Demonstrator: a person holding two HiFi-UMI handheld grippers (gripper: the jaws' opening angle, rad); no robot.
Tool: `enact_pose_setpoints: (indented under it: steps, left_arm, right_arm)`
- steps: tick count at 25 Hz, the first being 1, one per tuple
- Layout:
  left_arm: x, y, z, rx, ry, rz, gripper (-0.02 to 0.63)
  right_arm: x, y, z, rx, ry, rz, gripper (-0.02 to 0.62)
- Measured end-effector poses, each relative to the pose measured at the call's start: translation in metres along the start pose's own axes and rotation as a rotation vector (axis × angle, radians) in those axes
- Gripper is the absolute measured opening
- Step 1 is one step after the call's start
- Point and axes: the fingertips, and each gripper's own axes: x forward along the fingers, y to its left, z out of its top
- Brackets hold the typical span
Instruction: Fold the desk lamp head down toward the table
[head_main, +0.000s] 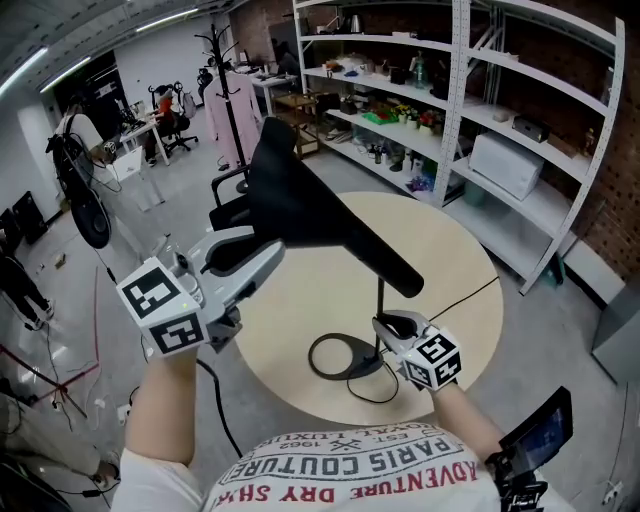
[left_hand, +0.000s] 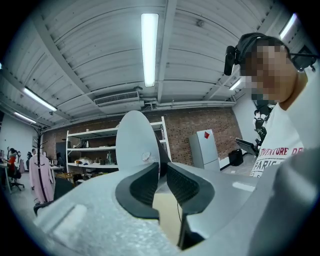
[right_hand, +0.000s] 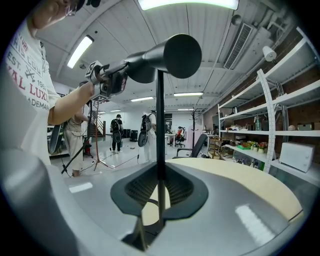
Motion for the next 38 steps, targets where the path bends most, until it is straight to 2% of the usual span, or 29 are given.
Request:
enact_pose_setpoints:
  steps: [9, 24, 38]
  left_arm:
    - [-0.003, 0.003, -0.011, -0.058, -0.020, 0.013, 0.054]
    - [-0.006, 0.001, -0.024, -0.110, -0.065, 0.018, 0.054]
    - [-0.015, 0.005, -0.047, -0.209, -0.101, 0.031, 0.055]
  right_arm:
    - [-0.003, -0.003, 0.001, 0.000, 0.000, -0.005, 0.040]
    - [-0.004, -0.004, -0.003, -0.008, 0.004, -0.002, 0.040]
    - [-0.002, -0.002, -0.001, -0.007, 0.001, 0.000, 0.040]
